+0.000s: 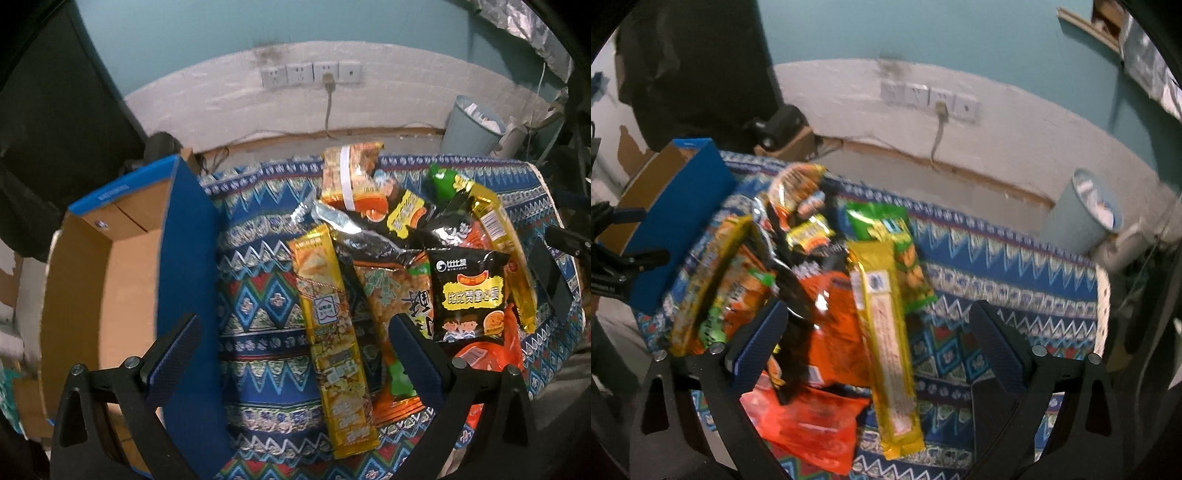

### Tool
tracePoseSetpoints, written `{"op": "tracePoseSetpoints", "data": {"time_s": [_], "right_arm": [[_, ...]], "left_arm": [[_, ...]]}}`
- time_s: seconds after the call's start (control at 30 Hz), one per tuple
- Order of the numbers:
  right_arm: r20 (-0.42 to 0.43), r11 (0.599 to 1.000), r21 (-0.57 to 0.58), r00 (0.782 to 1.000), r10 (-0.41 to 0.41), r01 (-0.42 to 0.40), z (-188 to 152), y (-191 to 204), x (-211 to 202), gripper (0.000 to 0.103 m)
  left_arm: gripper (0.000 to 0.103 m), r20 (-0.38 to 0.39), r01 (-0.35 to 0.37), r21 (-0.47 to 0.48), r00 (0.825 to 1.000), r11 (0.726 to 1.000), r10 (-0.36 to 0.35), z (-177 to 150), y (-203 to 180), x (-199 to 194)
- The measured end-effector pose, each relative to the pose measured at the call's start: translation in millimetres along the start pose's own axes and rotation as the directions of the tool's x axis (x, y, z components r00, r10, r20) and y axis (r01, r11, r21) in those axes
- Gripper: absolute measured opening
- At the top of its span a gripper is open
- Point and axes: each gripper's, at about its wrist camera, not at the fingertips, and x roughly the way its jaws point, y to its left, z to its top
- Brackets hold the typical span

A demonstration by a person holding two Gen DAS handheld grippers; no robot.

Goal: Organize snacks
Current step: 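Grasp a yellow bar packet with the left tool while the right tool grasps a gold bar packet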

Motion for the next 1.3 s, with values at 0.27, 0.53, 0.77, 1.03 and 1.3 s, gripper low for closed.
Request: {"op": "tracePoseSetpoints", "data": {"time_s": [0.27,0.53,0.77,1.03,1.3], "right_arm": [[-0.091,0.998,0.06,0.996,0.02,-0.014,-18,-25,35,0.087],[-0.159,0.998,0.061,0.987,0.034,-0.025,-28,-30,61,0.079],[-0.201,0.996,0.062,0.977,0.068,-0.057,-37,-30,83,0.063],[-0.231,0.997,0.048,0.971,0.068,-0.059,-41,-26,96,0.033],[-0.253,0.998,0.059,0.967,0.033,-0.018,-46,-21,87,0.032]], "left_arm": [[0.102,-0.093,0.006,0.015,0.996,1.0,-0.005,-3,-13,35],[0.102,-0.149,-0.015,0.026,0.989,1.0,0.018,-6,-16,63],[0.088,-0.201,0.004,-0.004,0.98,1.0,-0.005,-8,-12,85],[0.069,-0.189,-0.002,0.038,0.982,0.999,0.009,-13,-12,98],[0.032,-0.161,-0.032,0.032,0.986,0.999,0.037,-15,1,93]]}}
